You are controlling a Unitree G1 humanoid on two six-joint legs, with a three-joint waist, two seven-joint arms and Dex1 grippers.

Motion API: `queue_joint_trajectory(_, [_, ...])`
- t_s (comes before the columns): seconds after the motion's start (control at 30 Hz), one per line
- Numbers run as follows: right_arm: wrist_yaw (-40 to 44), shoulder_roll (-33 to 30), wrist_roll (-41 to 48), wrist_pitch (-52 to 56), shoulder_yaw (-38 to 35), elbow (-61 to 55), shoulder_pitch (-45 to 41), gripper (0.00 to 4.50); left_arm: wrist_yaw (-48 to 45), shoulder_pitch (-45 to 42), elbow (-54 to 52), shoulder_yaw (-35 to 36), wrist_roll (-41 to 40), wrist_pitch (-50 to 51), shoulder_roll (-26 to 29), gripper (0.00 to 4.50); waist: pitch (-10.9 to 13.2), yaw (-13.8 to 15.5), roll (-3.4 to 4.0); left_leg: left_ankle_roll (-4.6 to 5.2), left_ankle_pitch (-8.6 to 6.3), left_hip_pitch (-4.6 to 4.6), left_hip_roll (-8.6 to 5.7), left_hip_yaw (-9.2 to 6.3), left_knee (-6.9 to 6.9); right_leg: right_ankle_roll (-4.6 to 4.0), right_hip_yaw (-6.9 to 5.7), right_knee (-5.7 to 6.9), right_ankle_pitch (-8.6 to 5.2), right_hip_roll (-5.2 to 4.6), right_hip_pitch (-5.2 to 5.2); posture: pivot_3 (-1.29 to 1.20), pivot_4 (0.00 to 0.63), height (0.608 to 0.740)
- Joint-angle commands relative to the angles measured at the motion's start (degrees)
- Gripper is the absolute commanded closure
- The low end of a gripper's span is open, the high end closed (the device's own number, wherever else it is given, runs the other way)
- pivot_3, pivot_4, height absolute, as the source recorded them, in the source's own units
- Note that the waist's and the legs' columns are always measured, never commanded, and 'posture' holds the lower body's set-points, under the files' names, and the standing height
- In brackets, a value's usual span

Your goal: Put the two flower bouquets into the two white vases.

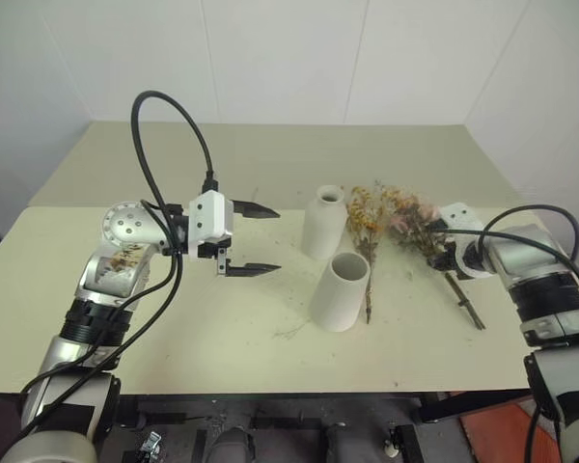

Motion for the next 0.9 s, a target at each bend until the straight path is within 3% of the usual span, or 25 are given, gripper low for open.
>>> queue_joint_trajectory(0.03, [-12.5, 4.2, 0.6, -22.3, -11.6, -4.3, -2.3, 4.30, 0.5, -1.2, -0.9, 1.8, -0.8, -0.1, 0.7, 0.00, 0.0, -0.1, 0.01, 0.00, 0.00, -0.01, 0.00, 0.00, -0.01, 0.00, 0.01, 0.02, 0.00, 0.00, -0.04, 0.00, 0.150, 0.740])
queue_joint_trajectory(0.1, [-16.9, 7.6, 0.2, -33.9, -14.1, -3.7, -3.6, 4.30, 0.5, -1.3, -0.6, 2.0, -0.9, 0.1, 0.9, 0.00, 0.0, -0.4, 0.03, 0.00, 0.00, -0.01, 0.01, -0.01, -0.06, 0.00, 0.00, 0.02, 0.00, 0.00, -0.05, 0.00, 0.150, 0.740])
queue_joint_trajectory(0.2, [-18.1, 13.7, 6.2, -36.8, -19.2, -2.7, -8.9, 4.30, 0.4, -0.9, 0.0, 2.9, -1.2, 0.3, 1.7, 0.00, 0.0, -0.9, 0.06, -0.01, 0.01, -0.02, 0.01, -0.01, -0.04, 0.00, 0.01, 0.06, 0.00, 0.00, -0.05, 0.00, 0.150, 0.740])
queue_joint_trajectory(0.27, [-15.9, 17.8, 10.3, -44.5, -21.8, -3.0, -9.9, 4.30, 0.7, -0.3, 0.4, 3.7, -1.1, 0.5, 2.7, 0.00, 0.0, -1.2, 0.06, -0.01, 0.01, 0.00, 0.03, -0.02, -0.06, 0.00, 0.00, 0.14, 0.01, 0.00, -0.03, 0.00, 0.150, 0.740])
queue_joint_trajectory(0.3, [-10.9, 20.1, 15.6, -45.9, -24.0, -3.5, -10.3, 4.30, 0.9, 0.3, 0.6, 4.3, -1.0, 0.7, 3.6, 0.00, 0.0, -1.3, 0.06, -0.01, 0.01, 0.01, 0.04, -0.03, -0.07, -0.01, -0.02, 0.14, 0.01, 0.01, -0.02, 0.00, 0.150, 0.740])
queue_joint_trajectory(0.4, [-1.9, 24.4, 25.3, -47.6, -27.5, -2.7, -11.9, 4.30, 1.6, 2.2, 1.4, 5.9, -0.4, 1.1, 5.9, 0.00, 0.1, -1.3, 0.10, -0.01, 0.01, 0.02, 0.05, -0.05, -0.10, 0.00, -0.05, 0.16, 0.01, 0.01, 0.04, 0.00, 0.150, 0.740])
queue_joint_trajectory(0.5, [1.5, 26.1, 28.6, -47.4, -28.4, -0.3, -13.5, 4.30, 2.4, 4.0, 1.8, 7.3, 0.0, 1.4, 8.0, 0.00, 0.1, -1.3, 0.15, -0.01, 0.01, 0.03, 0.05, -0.05, -0.09, 0.01, -0.06, 0.19, 0.03, 0.00, 0.05, 0.00, 0.150, 0.740])
queue_joint_trajectory(0.7, [8.5, 27.9, 28.9, -46.2, -25.3, 4.7, -14.7, 4.30, 4.4, 9.0, -0.1, 10.4, -0.1, 2.8, 12.5, 0.00, 0.1, -1.2, 0.18, -0.01, 0.01, 0.02, 0.06, -0.06, -0.13, 0.00, -0.10, 0.18, 0.03, 0.00, 0.04, 0.00, 0.150, 0.740])
queue_joint_trajectory(0.9, [11.0, 29.0, 28.4, -45.0, -22.5, 2.3, -12.3, 4.30, 5.9, 12.1, -3.7, 11.6, -0.9, 4.6, 13.6, 0.00, 0.1, -1.1, 0.24, -0.01, 0.01, 0.00, 0.06, -0.06, -0.15, 0.00, -0.11, 0.19, 0.03, 0.00, 0.02, 0.00, 0.150, 0.740])
